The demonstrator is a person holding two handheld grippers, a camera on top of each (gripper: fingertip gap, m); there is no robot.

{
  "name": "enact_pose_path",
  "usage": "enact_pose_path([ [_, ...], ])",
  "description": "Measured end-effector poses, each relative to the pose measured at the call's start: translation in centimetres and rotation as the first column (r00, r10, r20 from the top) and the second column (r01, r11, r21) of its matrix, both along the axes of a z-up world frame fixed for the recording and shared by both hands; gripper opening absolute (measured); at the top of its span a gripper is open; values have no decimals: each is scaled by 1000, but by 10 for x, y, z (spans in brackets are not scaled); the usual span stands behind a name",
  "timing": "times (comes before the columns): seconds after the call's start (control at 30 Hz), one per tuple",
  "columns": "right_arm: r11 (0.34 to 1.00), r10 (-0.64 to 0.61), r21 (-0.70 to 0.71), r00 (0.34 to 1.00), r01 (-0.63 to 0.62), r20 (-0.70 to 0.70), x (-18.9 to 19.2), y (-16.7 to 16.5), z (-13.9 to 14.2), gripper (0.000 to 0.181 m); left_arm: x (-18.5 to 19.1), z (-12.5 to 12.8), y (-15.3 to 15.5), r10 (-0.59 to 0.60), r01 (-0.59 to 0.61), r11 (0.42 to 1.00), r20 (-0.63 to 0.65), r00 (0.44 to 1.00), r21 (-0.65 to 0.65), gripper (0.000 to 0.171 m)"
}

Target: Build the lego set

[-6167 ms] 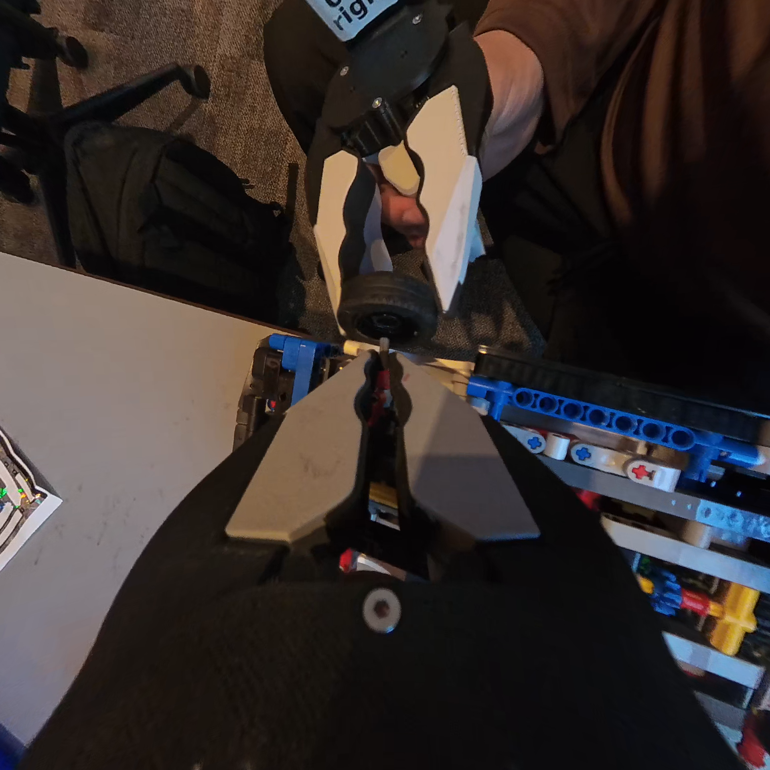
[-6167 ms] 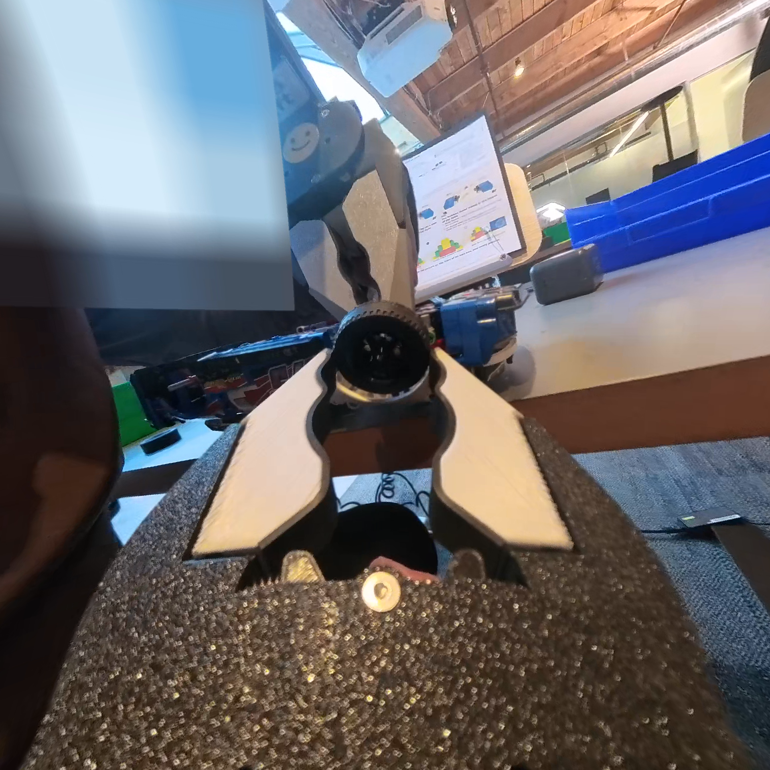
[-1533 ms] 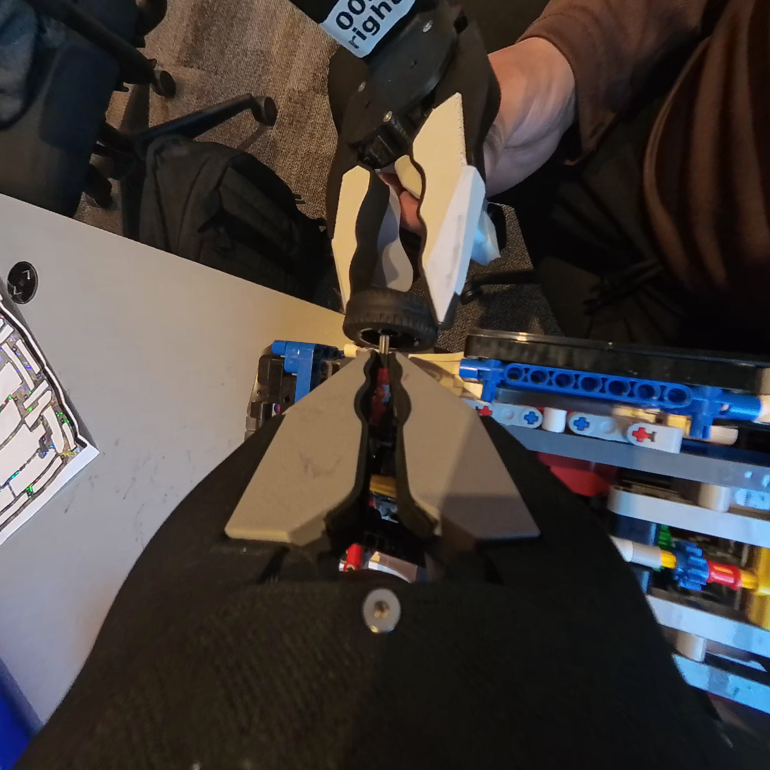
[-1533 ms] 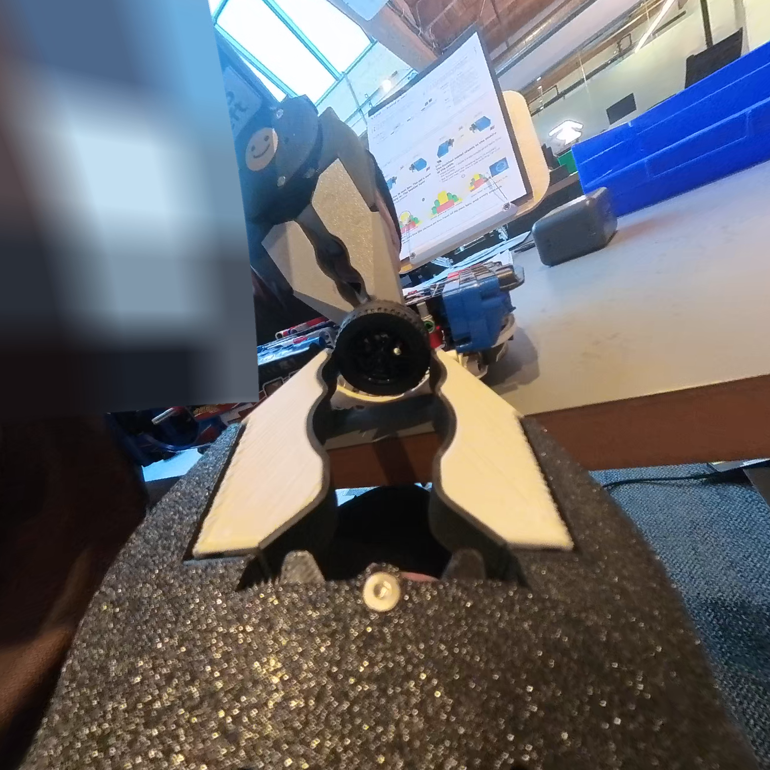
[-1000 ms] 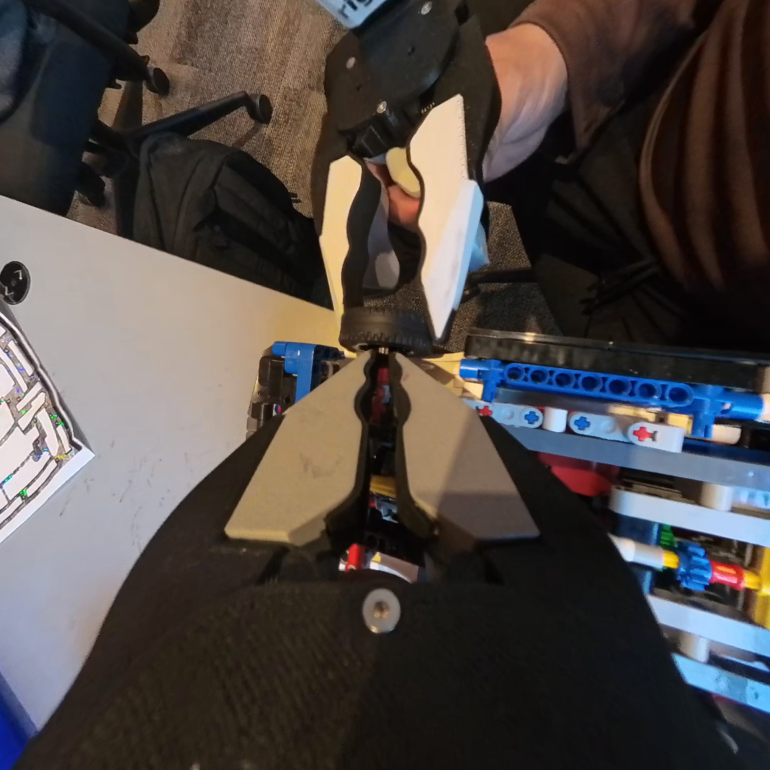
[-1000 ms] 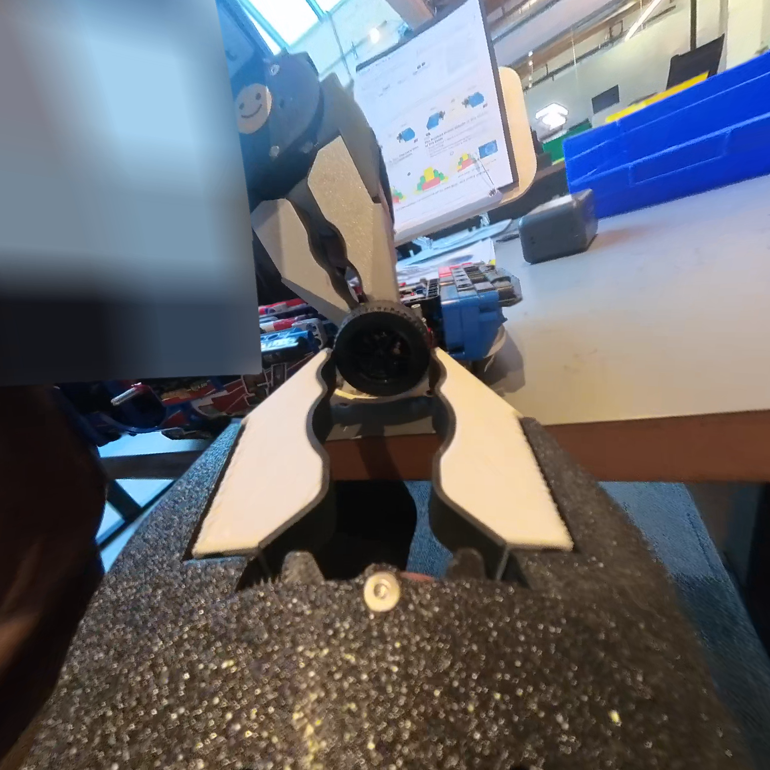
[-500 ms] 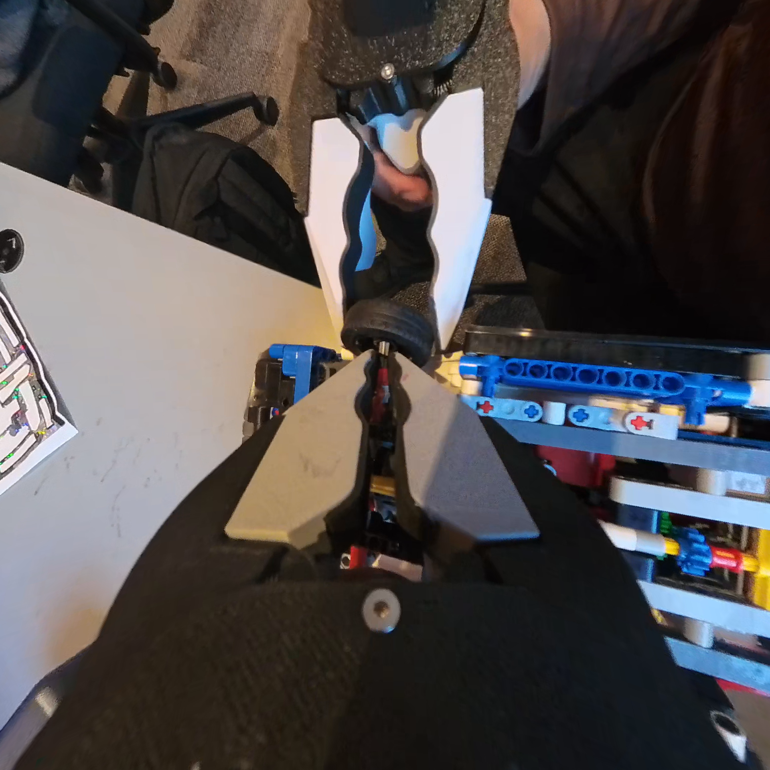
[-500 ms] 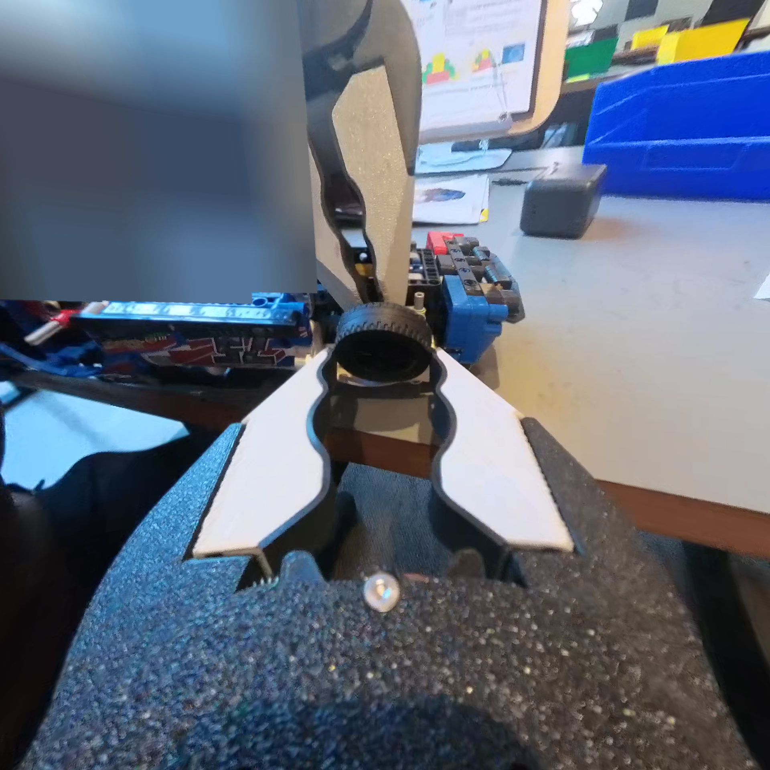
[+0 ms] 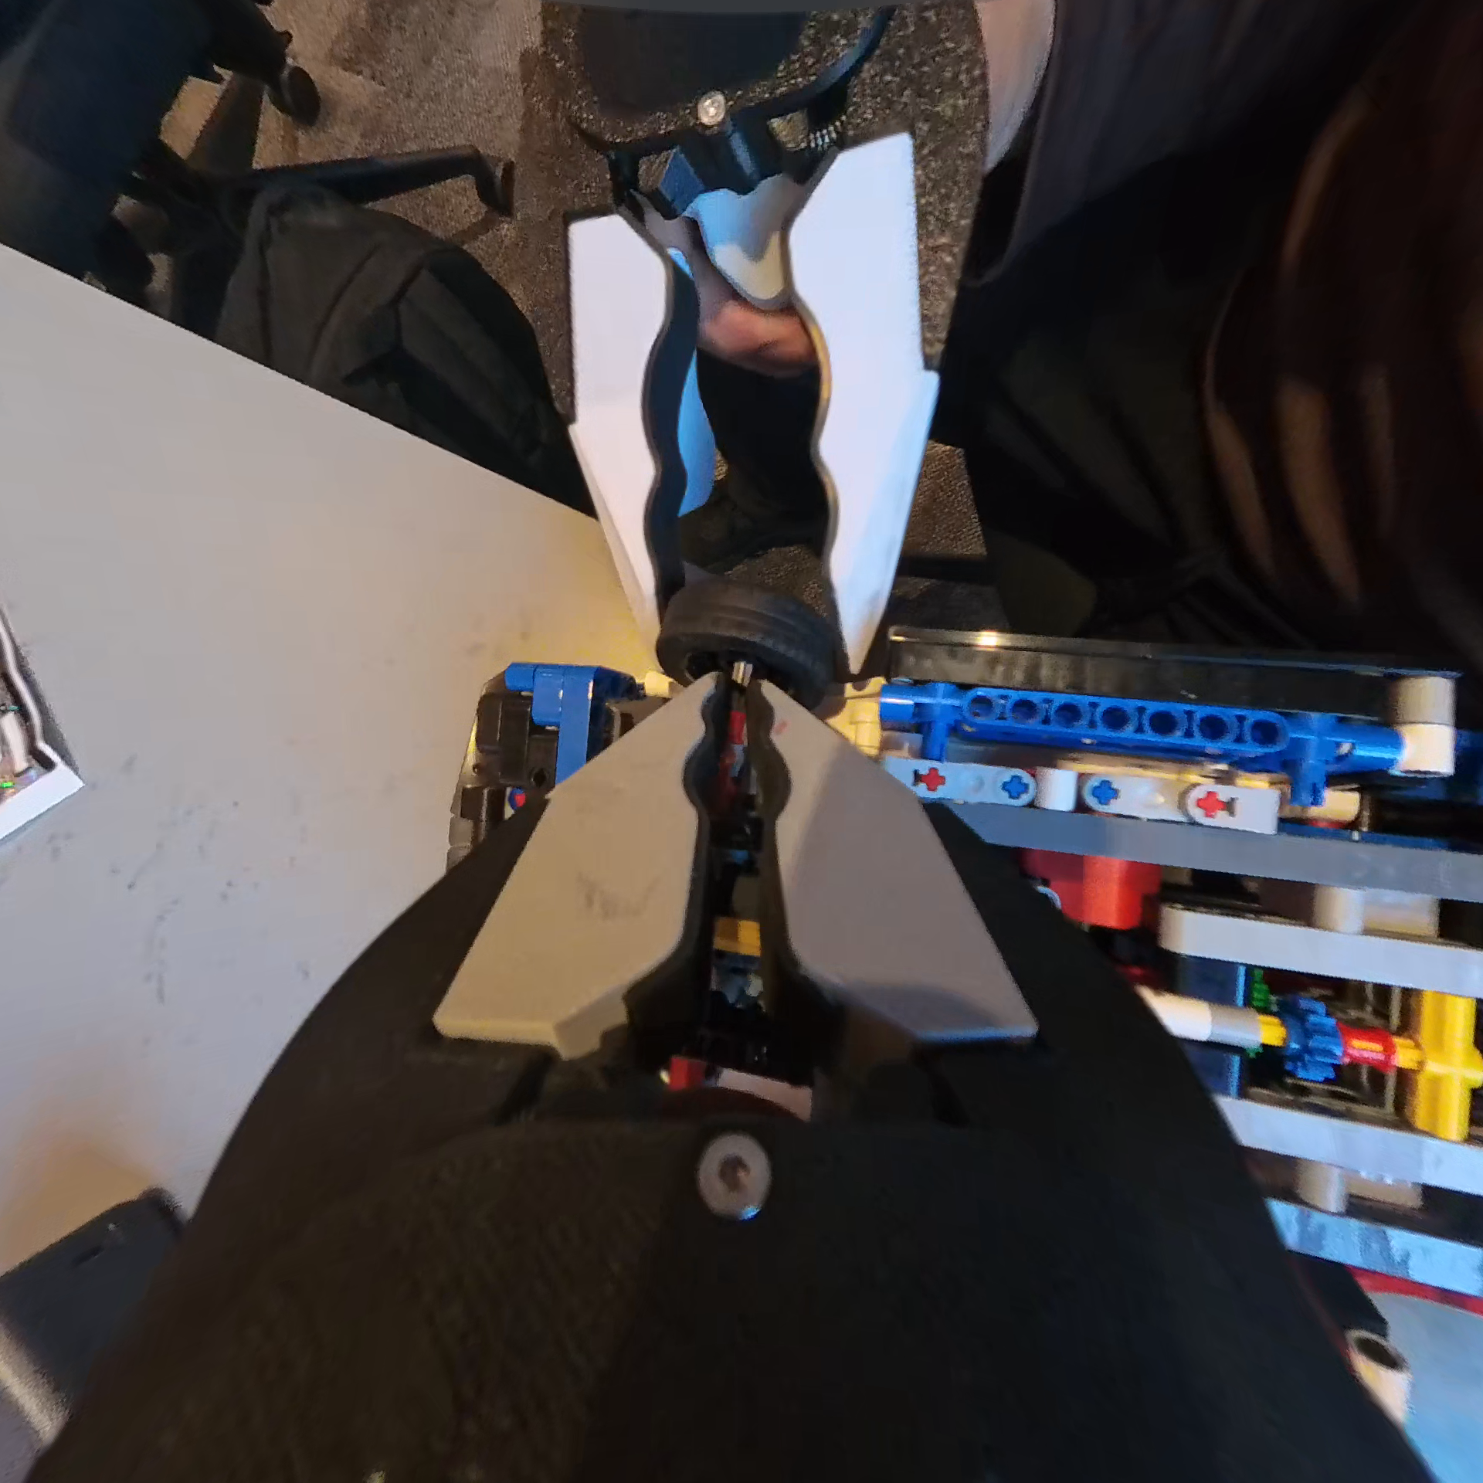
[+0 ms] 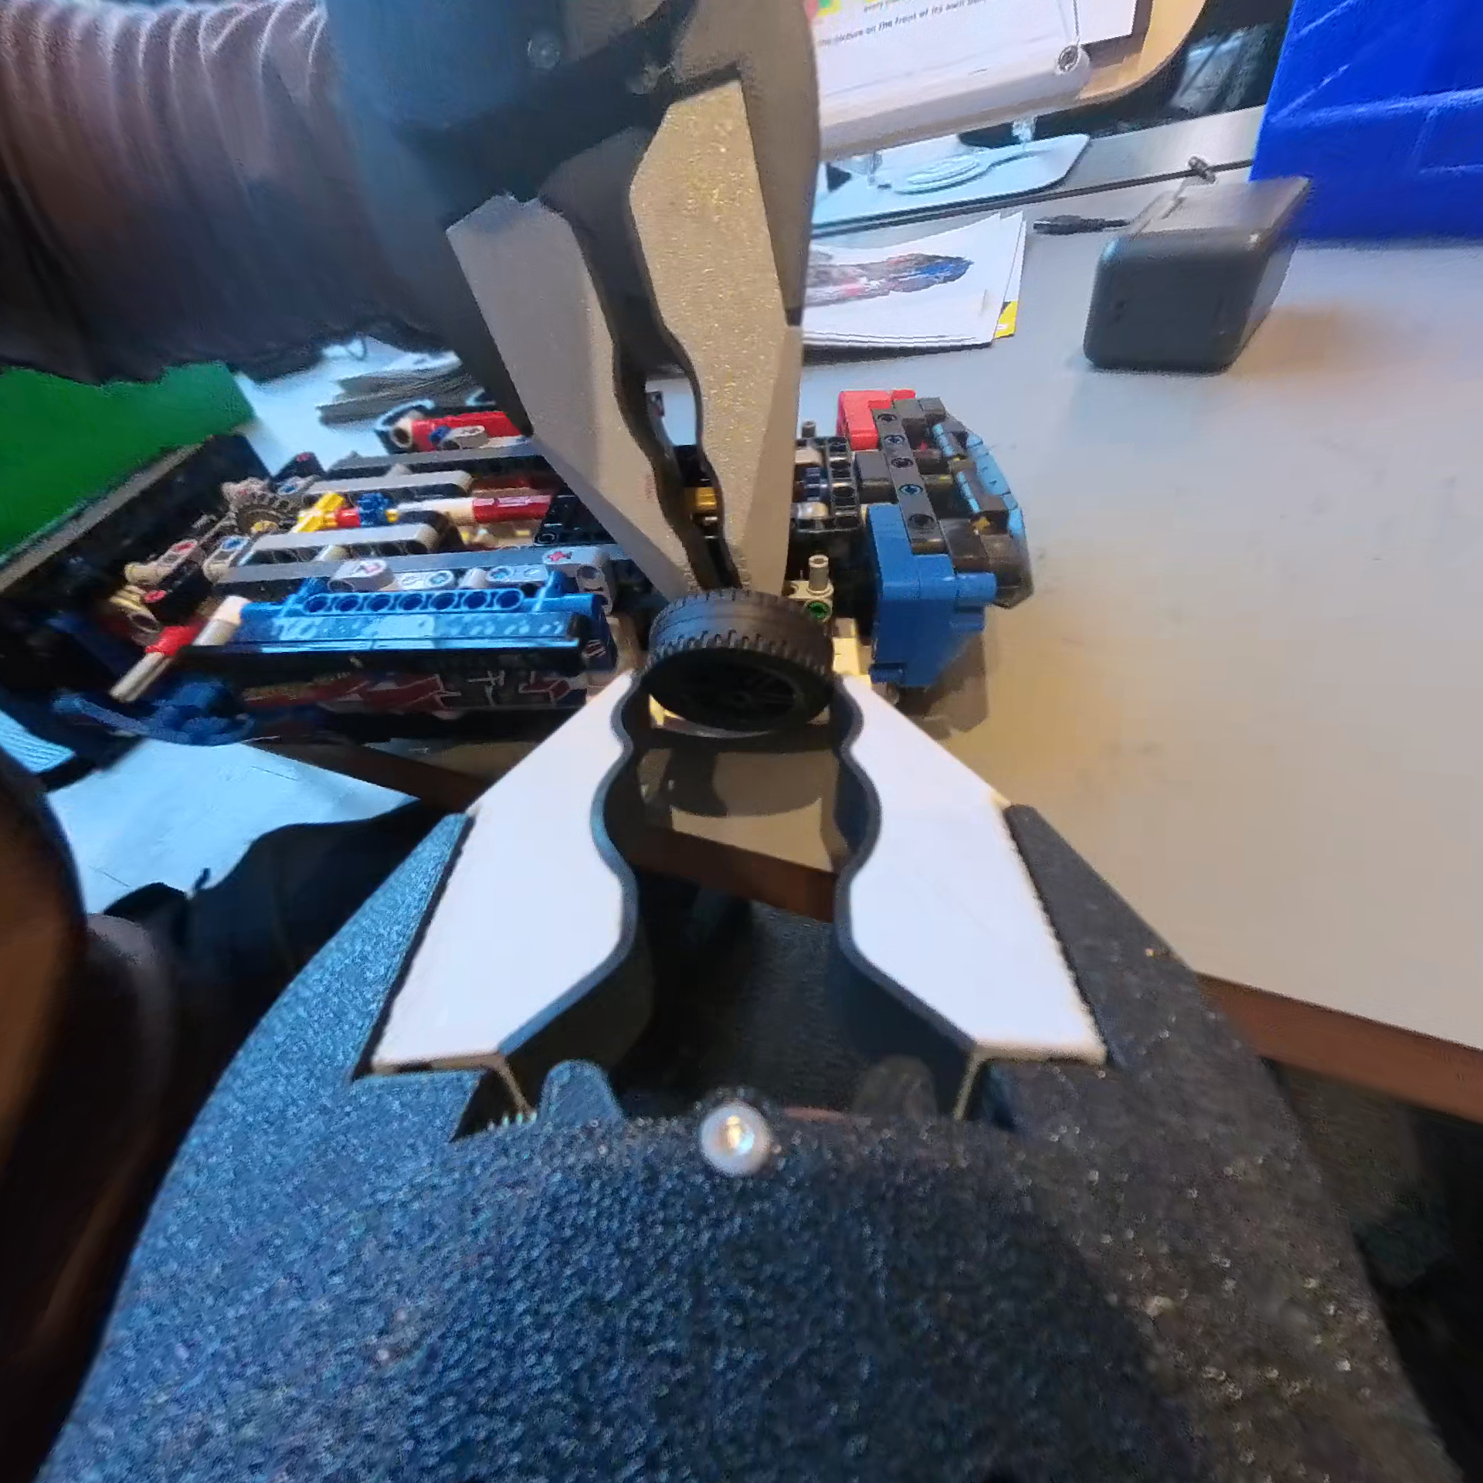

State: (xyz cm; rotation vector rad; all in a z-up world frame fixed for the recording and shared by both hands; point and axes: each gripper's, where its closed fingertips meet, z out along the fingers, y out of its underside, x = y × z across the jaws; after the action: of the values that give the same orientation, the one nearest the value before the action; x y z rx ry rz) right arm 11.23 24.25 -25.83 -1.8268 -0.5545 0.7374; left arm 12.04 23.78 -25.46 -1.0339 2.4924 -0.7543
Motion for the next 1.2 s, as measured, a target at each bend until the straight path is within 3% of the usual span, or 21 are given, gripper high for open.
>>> enact_pose_path([
  [0.17, 996, -22, 92, 998, 16, 58, 0, 0, 4, 40, -1, -1, -1, -3, 3, 1000, -21, 1000, 0, 0],
  [0.27, 987, -57, 158, 974, 22, 221, 1, 3, 1, 40, -1, -2, 0, 6, -7, 1000, -38, 999, -30, 0],
  [0.37, 998, 15, 64, 998, -19, 59, -2, 3, 4, 40, -2, 0, 1, 13, -14, 999, -15, 1000, -34, 0],
  [0.5, 988, 51, 149, 998, -44, -45, -7, 6, 5, 41, -4, 1, 3, 28, -29, 997, -11, 1000, -70, 0],
  [0.57, 990, 79, 125, 991, -66, -106, -10, 7, 7, 41, -5, 2, 3, 45, -46, 993, -9, 999, -110, 0],
  [0.73, 995, 58, 80, 997, -62, 46, -12, 10, 3, 42, -4, 0, 1, 28, -30, 996, -26, 999, -88, 0],
  [0.93, 992, 29, 122, 998, -22, -61, -8, 12, 5, 42, -4, -1, 5, 24, -25, 999, -18, 1000, -45, 0],
  [1.1, 972, -103, 198, 985, 131, -142, 3, 14, 6, 42, -5, 0, 7, 39, -41, 997, -18, 999, -63, 0],
  [1.2, 970, -122, 200, 987, 141, -104, 1, 15, 4, 42, -5, 0, 8, 48, -49, 996, -26, 999, -70, 0],
])
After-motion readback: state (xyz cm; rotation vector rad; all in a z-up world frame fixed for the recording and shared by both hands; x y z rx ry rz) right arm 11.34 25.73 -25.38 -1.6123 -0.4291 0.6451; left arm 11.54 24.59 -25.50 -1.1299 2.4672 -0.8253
